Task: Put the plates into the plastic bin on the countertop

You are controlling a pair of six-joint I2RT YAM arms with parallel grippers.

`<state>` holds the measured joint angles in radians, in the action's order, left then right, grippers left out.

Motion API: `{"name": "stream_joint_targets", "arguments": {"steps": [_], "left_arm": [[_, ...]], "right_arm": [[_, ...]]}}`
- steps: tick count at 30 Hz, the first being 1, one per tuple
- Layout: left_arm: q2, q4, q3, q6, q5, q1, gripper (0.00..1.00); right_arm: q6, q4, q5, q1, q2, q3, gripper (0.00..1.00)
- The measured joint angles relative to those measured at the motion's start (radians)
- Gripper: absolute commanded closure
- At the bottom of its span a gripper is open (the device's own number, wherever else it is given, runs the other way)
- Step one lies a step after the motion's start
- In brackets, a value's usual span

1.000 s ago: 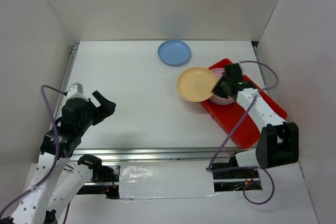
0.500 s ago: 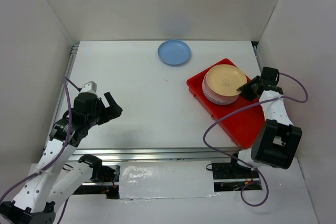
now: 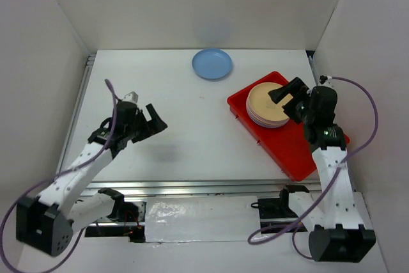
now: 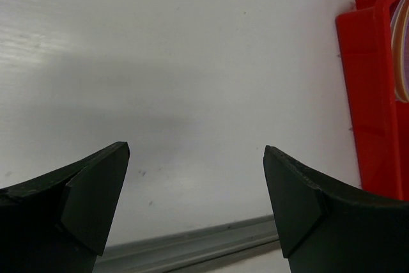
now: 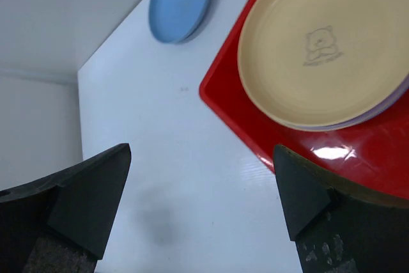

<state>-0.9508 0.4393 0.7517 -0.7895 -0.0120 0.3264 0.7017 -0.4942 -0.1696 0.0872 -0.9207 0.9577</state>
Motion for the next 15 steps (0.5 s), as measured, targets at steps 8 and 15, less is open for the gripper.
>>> {"name": "stream_joint_targets", "arguments": {"steps": [8, 15], "left_arm": [[-0.626, -0.535, 0.143, -0.164, 0.09, 0.0, 0.01], [-1.164, -0.8, 0.634, -0.294, 0.062, -0.004, 0.01]], "right_arm": [[0.014, 0.036, -0.072, -0.251, 0.158, -0.216, 0.0], [0.011, 0.019, -0.124, -0.346, 0.25, -0.249, 0.0]]}}
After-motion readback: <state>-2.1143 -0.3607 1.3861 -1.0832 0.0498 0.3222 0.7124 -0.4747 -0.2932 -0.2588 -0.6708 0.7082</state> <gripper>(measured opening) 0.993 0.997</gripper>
